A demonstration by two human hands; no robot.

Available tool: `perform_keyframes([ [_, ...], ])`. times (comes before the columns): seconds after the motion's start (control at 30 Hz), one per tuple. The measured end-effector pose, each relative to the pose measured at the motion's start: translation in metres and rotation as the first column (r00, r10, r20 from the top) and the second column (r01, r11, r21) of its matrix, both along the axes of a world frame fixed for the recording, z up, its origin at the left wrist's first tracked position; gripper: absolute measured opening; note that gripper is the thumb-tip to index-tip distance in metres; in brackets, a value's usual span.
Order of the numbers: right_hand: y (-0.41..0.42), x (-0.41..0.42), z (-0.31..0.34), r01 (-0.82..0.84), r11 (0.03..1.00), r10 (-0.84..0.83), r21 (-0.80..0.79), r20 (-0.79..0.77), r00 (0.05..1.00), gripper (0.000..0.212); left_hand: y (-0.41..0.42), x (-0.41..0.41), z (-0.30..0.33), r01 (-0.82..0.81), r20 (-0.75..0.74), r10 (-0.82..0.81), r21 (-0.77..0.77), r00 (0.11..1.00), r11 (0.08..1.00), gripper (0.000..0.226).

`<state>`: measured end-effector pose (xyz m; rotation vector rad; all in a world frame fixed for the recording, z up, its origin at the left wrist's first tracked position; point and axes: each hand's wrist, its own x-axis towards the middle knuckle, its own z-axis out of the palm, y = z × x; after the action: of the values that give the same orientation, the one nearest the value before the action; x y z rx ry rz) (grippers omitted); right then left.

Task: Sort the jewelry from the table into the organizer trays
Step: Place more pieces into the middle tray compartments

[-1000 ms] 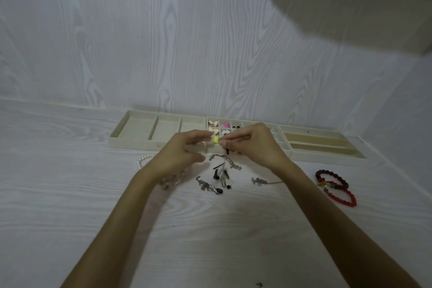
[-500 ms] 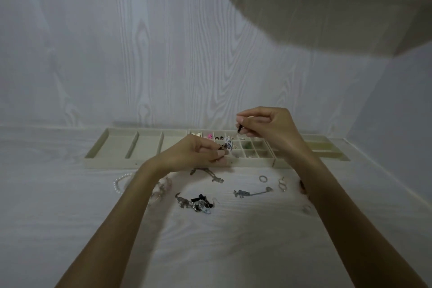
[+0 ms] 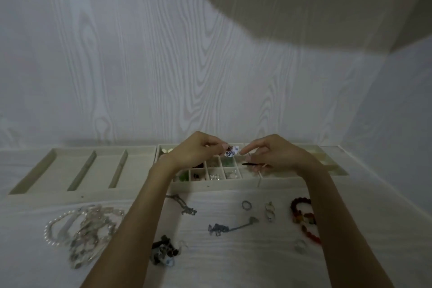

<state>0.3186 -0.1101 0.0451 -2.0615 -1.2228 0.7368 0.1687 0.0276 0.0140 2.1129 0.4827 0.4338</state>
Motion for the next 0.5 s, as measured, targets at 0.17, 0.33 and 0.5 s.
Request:
perform_keyframes([
  [0.17, 0.012, 0.011, -0.002, -0.03, 0.998, 0.028, -0.059, -0.034, 0.999, 0.022, 0.007, 0.03, 0.002, -0.019, -0.045, 0.028, 0.186, 0.999, 0.982, 0.023],
  [0.33, 0.015, 0.021, -0.007, -0.004, 1.0, 0.005, 0.01, -0.103, 0.995, 0.024, 0.006, 0.049, -0.001, -0.058, -0.08, 0.083, 0.276, 0.993, 0.959, 0.022],
  [0.5, 0.02, 0.038, -0.026, 0.105, 0.977, -0.097, 0.187, -0.056, 0.994, 0.021, 0.007, 0.057, -0.013, -0.106, -0.048, 0.125, 0.297, 0.991, 0.949, 0.02],
])
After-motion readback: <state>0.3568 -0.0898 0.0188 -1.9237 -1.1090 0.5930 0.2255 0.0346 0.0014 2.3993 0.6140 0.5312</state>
